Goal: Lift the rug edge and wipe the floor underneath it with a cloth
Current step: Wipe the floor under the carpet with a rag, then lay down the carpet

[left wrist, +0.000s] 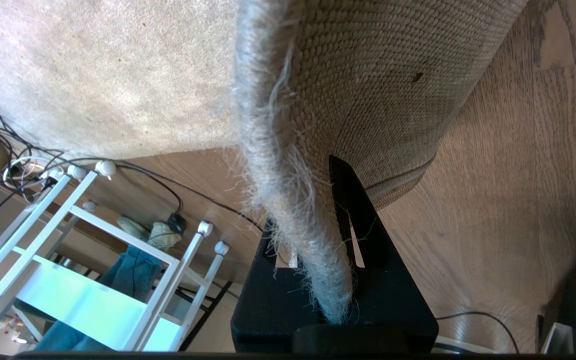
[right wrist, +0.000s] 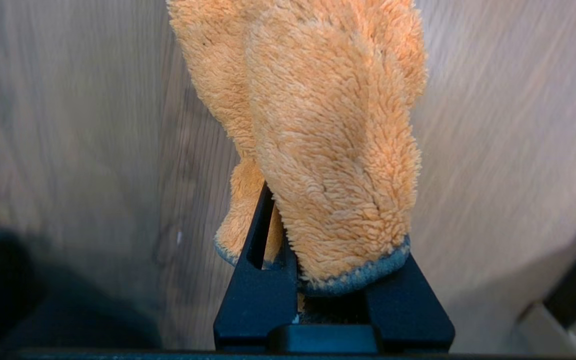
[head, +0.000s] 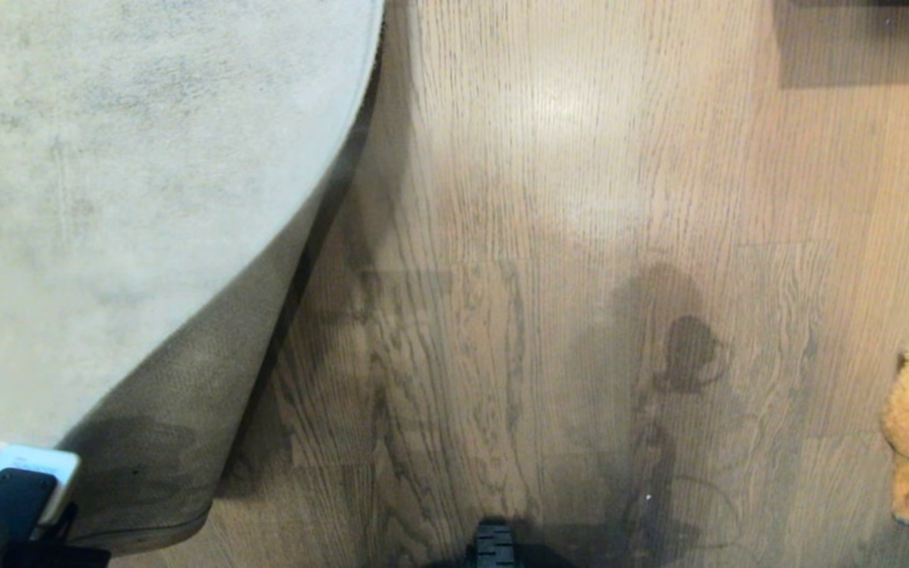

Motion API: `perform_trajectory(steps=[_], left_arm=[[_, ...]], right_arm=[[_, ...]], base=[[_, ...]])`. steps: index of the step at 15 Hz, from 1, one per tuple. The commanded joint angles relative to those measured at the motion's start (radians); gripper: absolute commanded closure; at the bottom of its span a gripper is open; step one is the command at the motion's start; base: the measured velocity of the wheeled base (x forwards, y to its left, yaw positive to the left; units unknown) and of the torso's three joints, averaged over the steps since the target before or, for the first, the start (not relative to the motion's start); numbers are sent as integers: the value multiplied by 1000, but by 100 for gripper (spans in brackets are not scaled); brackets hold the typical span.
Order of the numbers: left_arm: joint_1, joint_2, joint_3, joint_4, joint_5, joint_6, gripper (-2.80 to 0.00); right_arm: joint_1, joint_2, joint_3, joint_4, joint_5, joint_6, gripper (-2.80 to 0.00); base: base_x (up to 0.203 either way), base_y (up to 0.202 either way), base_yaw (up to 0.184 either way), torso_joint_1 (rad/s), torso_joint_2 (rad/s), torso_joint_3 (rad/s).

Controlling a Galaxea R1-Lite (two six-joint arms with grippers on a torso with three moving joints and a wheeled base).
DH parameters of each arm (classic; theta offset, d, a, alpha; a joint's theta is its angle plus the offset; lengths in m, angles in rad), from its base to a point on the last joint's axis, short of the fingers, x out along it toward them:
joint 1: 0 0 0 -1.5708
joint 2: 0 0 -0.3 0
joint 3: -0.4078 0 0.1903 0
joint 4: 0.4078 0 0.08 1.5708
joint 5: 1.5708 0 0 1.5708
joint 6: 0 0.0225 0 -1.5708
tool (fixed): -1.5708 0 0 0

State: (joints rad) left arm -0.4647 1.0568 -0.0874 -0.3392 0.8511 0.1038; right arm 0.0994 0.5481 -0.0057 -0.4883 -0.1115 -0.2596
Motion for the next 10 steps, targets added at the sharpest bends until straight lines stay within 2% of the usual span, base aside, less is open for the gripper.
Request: perform_trajectory(steps=[1,2,6,7,10], left_arm=[[0,0,0,-3,5,0,0],[0,0,-1,-3,3,1,0],[0,0,0,-3,3,2,0],[0,0,0,-3,3,2,0],[0,0,0,-3,3,2,0]], right_arm=[[1,-265,-5,217,-1,-2,0],[0,-276,1,295,4,-1,0],[0,-266,6,435,149,38,0],[0,-266,6,489,165,40,0],[0,-266,6,499,170,105,0]], base=[[0,0,0,0,0,0],[0,0,0,0,0,0],[0,0,0,0,0,0],[0,0,0,0,0,0],[0,0,0,0,0,0]])
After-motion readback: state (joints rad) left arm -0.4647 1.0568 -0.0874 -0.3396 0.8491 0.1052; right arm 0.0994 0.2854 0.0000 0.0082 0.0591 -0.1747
